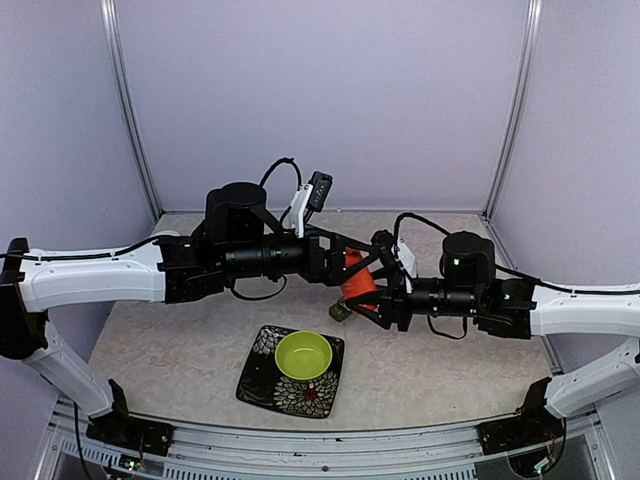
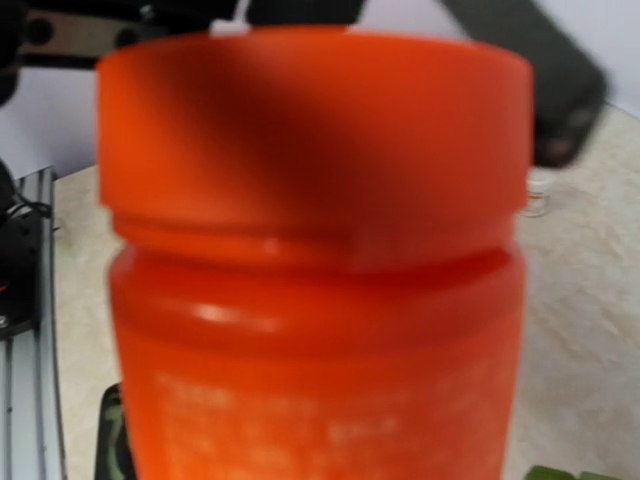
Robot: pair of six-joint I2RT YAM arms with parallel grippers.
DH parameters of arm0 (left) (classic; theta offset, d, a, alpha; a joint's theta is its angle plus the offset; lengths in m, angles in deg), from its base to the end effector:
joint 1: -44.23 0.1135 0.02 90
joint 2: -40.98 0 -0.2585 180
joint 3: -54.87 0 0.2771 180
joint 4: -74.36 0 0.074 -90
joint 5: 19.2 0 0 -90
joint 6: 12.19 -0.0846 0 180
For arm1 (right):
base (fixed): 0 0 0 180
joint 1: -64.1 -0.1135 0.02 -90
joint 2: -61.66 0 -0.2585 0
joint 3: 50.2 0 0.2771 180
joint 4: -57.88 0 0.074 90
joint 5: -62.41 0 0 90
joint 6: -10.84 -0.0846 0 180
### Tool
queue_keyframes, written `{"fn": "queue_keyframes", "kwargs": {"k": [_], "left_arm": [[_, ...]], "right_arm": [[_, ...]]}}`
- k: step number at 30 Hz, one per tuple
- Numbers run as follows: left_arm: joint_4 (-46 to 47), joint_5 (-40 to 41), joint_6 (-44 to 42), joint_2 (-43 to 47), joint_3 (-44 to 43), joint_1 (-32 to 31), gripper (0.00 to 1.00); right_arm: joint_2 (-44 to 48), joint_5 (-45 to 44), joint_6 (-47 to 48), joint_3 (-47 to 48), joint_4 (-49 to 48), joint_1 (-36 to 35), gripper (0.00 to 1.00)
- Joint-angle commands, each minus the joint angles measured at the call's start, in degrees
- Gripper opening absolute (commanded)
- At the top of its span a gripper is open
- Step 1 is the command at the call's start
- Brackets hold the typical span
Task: Sort the pills into containers
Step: Screw the lid of the pill bottle onto the pill bottle.
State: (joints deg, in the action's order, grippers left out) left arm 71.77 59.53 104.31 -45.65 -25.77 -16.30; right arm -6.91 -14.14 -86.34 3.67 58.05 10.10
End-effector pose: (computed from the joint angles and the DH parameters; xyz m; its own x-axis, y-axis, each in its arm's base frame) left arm 0.1999 -0.3874 0.3192 -0.4891 -0.0240 -0.8719 0.8165 0.3392 -0.4673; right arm 0.1866 0.2904 0.2437 -0.2645 -0.1573 -0.9515 -0.8929 0.4127 0.1800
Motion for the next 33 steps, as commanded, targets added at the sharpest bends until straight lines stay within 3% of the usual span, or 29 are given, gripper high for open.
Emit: {"fn": "queue_keyframes", "kwargs": {"k": [1,11,22,33], "left_arm": [[4.4,-5.3,-0.5,-0.8,-0.7,-2.3,0.99],[4.8,-4.1,-0.8,-0.3,-0.5,-2.4,0.99],[3.1,-2.8,0.4,2.9,1.6,0.6,0.99],[5.1,-3.2,1.0,2.5,2.0,-0.1,0.99]], "right_arm": [[-2.5,1.8,-1.2,2.1,-2.8,-0.5,0.11],[-1.4,3.6,-1.7,1.4,-4.8,-0.7,0.11],[6.0,-2.5,0.2,0.6,-0.2,0.4,0.13],[3.1,-3.7,0.2,1.5,1.0,0.6,0.11]]}}
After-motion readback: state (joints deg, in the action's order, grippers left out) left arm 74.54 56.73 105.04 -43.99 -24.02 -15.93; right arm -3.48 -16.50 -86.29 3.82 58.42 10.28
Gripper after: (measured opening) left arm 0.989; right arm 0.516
